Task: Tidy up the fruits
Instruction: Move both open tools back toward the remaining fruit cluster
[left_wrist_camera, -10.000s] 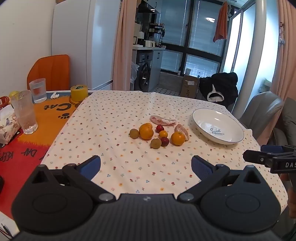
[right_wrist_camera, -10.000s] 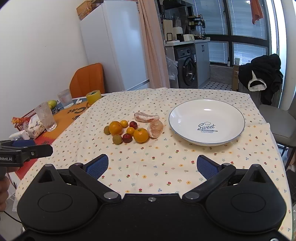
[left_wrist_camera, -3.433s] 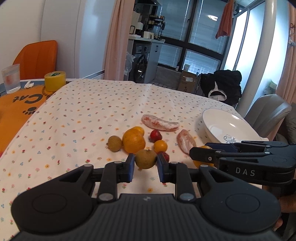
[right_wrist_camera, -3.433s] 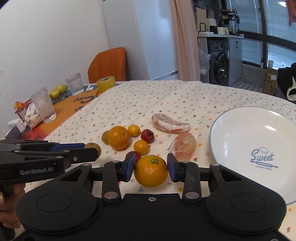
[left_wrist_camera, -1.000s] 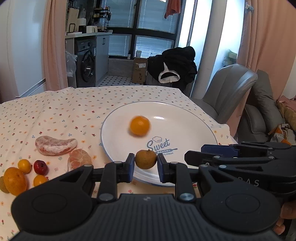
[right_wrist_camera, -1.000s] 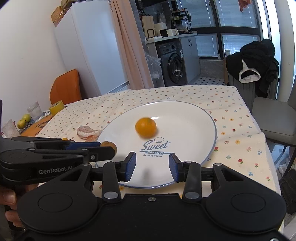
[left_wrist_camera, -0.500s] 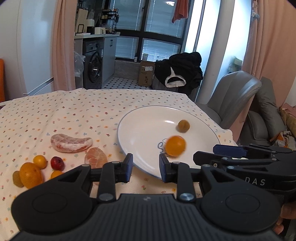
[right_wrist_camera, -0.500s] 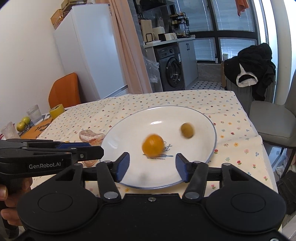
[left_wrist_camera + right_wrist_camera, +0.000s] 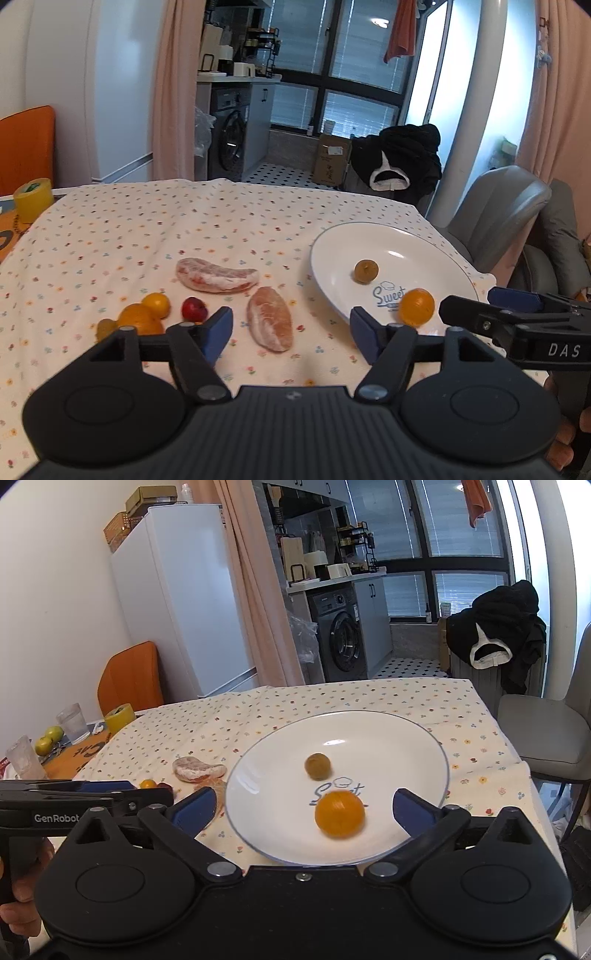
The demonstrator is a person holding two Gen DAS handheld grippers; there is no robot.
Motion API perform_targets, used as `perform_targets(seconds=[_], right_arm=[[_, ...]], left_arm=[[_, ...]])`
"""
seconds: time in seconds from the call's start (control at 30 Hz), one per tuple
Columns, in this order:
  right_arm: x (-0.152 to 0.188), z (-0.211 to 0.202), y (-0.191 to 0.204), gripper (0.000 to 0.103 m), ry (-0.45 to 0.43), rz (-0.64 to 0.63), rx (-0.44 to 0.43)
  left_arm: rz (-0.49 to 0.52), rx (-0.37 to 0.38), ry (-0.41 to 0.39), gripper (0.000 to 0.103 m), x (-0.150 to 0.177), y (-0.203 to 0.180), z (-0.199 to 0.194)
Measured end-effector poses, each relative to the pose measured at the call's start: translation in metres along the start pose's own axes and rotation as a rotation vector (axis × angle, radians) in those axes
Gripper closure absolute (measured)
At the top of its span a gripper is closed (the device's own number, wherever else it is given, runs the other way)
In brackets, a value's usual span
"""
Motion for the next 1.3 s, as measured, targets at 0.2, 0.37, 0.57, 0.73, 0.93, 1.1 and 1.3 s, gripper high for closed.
perform_targets(seconds=[0.2, 0.37, 0.57, 0.73, 0.93, 1.1, 1.3], right_arm=[[0.002, -0.003, 0.018, 0.000, -0.006, -0.047, -0.015], [0.004, -0.002, 0.031, 0.000, 0.012, -0.065, -0.048], [0.007, -0.001, 0.045, 0.000, 0.037, -0.062, -0.058], [0.010, 0.001, 0.059, 0.000, 0.058, -0.082, -0.066], [0.013, 0.004, 0.073, 0.000, 0.069, -0.080, -0.083], [0.014, 0.012, 0.085, 0.000, 0.094, -0.087, -0.105], [0.018, 0.017, 0.105, 0.000, 0.124, -0.127, -0.157]], left_arm=[[0.017, -0.046, -0.068, 0.018, 0.005, 0.009, -0.018], [0.007, -0.056, -0.078, 0.012, 0.010, 0.021, -0.028], [0.009, -0.075, -0.071, 0.006, 0.017, 0.036, -0.038], [-0.002, -0.065, -0.060, 0.005, 0.024, 0.049, -0.045], [-0.019, -0.079, -0.048, 0.005, 0.031, 0.064, -0.053], [-0.023, -0.098, -0.034, 0.005, 0.038, 0.077, -0.060], [-0.061, -0.104, -0.027, 0.005, 0.044, 0.097, -0.068]])
Point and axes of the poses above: each gripper's, at about its wrist camera, not at the fingertips, and z roughly the way its jaws point, y to its left, x to its underside, the point moved 2 cm from there along z, roughly the way its jaws point, and after that the axes turned 3 degrees about y, right-handed, at the moved point
